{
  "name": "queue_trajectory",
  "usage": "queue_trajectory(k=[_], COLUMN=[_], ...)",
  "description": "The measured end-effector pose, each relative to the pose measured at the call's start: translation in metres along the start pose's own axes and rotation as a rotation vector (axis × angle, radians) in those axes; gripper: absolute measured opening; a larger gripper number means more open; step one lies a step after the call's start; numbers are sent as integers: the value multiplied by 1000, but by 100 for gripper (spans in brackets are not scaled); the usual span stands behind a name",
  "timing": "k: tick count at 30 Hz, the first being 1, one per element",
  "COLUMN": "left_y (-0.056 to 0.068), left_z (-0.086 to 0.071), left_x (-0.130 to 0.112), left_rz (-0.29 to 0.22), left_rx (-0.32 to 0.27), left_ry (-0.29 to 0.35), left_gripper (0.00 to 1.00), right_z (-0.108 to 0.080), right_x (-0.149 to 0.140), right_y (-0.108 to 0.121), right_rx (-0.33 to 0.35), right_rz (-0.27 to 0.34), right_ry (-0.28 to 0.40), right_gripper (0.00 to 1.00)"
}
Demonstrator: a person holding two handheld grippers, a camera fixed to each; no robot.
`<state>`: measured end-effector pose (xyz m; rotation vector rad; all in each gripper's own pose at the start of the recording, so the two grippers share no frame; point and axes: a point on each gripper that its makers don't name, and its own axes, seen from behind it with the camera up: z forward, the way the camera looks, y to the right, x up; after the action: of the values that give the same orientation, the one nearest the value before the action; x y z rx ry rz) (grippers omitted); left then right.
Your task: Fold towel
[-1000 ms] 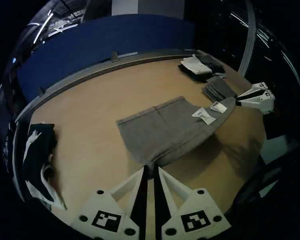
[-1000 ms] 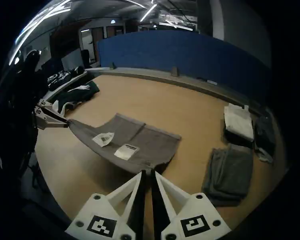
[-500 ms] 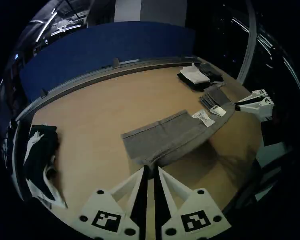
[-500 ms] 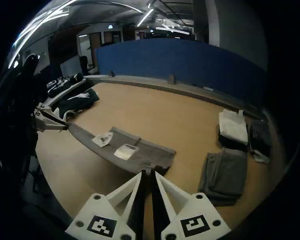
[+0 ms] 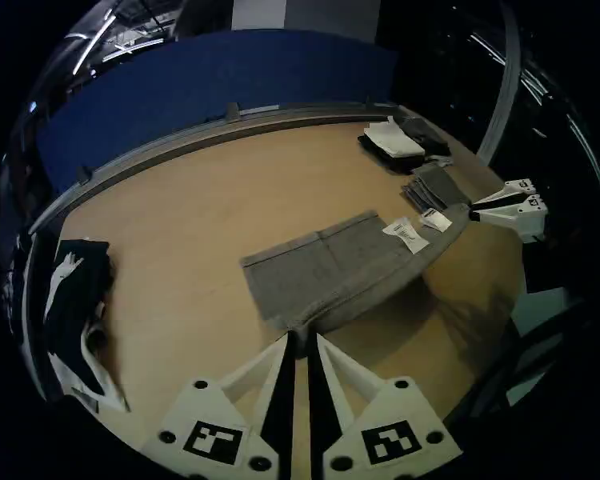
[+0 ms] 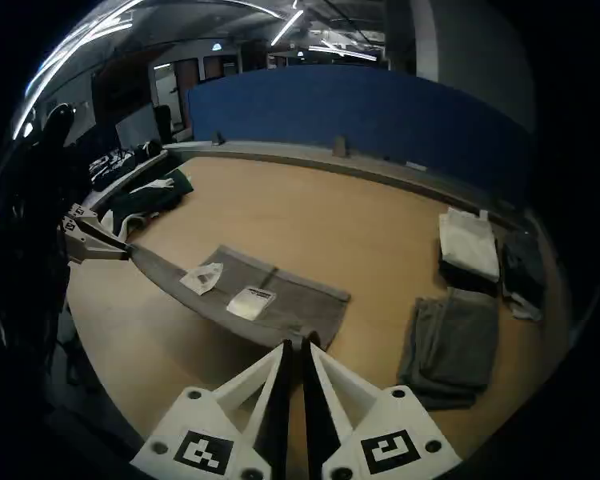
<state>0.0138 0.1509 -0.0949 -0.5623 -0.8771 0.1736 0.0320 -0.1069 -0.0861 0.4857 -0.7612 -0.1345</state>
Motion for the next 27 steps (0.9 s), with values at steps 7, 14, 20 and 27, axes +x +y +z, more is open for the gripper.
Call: queue_trajectory(k=[7,14,20,27], left_y=[-9,-19,-26,-37], left_z=[20,48,73,101], left_x=[6,12,13,7], left_rz=[-21,-25,-24,-20], left_rx=[2,6,9,20], left_ry=[-28,-49,-79,-127], left_gripper=[10,10,9,10], right_z=[20,44,65,92], right_x=[4,3,1,-5], right_y=[11,23,34,40], right_rx=[-4,-10,-15,-8], right_rz=[2,11,21,36], right_ry=[-27,-57,-84,-120], right_gripper=[9,8,9,9])
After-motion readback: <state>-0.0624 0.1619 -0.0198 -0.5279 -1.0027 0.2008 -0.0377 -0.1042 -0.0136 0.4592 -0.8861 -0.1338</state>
